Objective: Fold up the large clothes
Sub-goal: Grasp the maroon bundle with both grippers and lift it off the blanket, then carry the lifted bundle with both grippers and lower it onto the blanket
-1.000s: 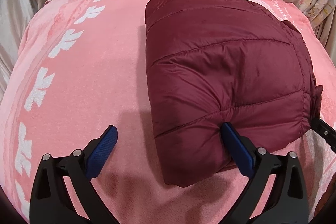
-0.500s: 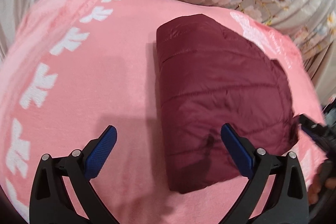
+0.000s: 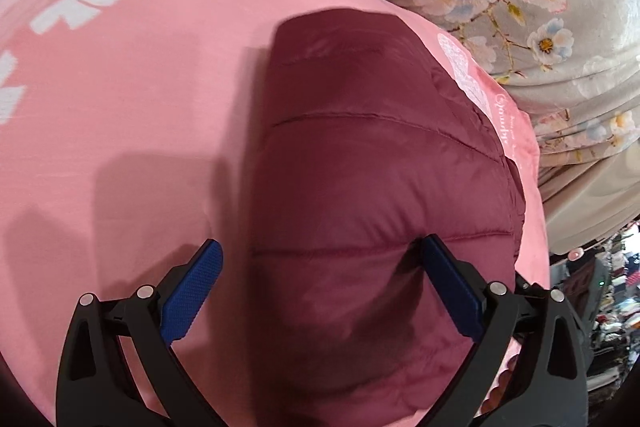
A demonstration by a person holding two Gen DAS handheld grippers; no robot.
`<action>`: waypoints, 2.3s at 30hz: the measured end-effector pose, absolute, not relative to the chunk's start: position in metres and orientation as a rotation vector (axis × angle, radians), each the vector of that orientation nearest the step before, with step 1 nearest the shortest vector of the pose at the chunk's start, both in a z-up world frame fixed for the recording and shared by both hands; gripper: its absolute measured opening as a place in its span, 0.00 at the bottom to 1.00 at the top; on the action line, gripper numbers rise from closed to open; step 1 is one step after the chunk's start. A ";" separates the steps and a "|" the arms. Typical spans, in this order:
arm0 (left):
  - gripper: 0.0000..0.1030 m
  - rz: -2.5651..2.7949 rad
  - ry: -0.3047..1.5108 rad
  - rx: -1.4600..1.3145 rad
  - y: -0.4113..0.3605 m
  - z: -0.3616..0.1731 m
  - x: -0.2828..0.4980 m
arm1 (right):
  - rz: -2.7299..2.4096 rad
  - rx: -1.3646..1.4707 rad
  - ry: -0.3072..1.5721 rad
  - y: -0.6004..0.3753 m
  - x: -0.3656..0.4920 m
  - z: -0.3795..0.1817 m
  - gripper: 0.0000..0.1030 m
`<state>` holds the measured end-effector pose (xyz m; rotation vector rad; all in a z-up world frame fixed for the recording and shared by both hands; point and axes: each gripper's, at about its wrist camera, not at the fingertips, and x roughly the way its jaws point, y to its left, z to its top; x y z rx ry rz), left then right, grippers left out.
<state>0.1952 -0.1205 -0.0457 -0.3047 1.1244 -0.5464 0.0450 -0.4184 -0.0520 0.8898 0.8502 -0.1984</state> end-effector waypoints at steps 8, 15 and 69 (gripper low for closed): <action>0.96 -0.618 1.152 -0.363 -0.139 -0.061 0.204 | -0.139 0.883 0.797 -0.413 0.049 -0.055 0.79; 0.56 -0.671 1.093 -0.305 -0.134 -0.033 0.197 | -0.024 0.867 0.753 -0.400 0.053 -0.037 0.21; 0.46 -0.758 0.618 -0.145 -0.003 0.017 0.365 | 0.088 0.402 0.573 -0.258 0.279 0.007 0.19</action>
